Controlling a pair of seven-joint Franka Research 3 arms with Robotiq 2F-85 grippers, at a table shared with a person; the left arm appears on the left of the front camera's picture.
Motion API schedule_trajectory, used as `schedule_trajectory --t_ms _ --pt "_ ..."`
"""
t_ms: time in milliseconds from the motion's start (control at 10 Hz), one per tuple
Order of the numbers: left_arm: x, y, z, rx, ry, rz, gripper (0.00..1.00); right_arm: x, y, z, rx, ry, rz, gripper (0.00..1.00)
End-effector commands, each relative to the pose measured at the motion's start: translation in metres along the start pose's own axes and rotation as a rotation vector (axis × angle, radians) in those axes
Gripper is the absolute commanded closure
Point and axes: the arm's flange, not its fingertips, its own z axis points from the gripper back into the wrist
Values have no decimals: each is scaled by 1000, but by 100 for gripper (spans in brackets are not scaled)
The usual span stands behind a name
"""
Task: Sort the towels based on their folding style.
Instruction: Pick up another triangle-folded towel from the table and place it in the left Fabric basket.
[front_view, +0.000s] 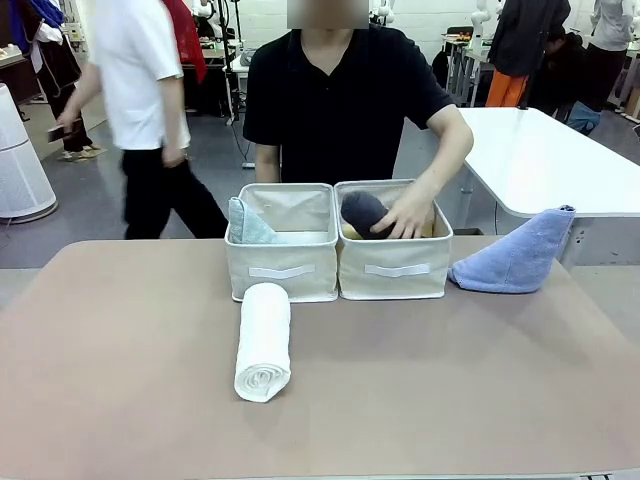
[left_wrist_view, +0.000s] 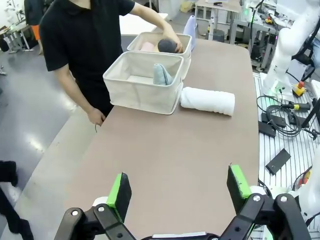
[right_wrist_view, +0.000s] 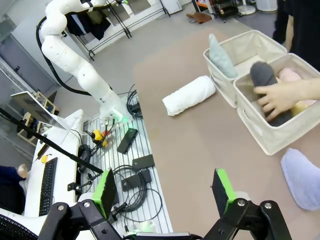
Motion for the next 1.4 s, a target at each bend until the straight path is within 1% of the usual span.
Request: schedule_trajectory --t_ms 0,100,200,300,400,500,700,800,900,1000,1100,1200,1300 --pt "-3 -1 4 -18 -8 -18 0 15 12 -4 -48 64 -23 0" --pt "-3 -1 4 -18 -8 -18 0 37 15 -14 -139 154 -89 0" --pt "-3 -1 4 -18 -8 -18 0 59 9 -28 -215 289 -162 0" --pt "-3 -1 4 -18 -8 -18 0 76 -3 -36 -268 419 -169 0" --pt "-3 -1 4 -18 -8 -18 0 93 -24 -34 -348 556 -150 0" --pt "-3 -1 4 -18 -8 -18 0 104 -44 -33 -373 654 -101 0" --pt "-3 -1 4 -18 -8 -18 0 113 -84 -35 -337 819 -41 0" --pt "-3 -1 4 -18 -8 -18 0 112 -110 -41 -330 845 -24 0" --pt "-3 -1 4 -18 -8 -18 0 108 -131 -46 -312 838 -3 0" --pt "-3 -1 4 -18 -8 -18 0 106 -140 -50 -289 807 46 0" --pt "-3 -1 4 -18 -8 -18 0 102 -138 -53 -258 769 47 0" --pt "-3 -1 4 -18 -8 -18 0 100 -138 -59 -313 837 -8 0" --pt "-3 -1 4 -18 -8 -18 0 100 -138 -59 -313 837 -8 0"
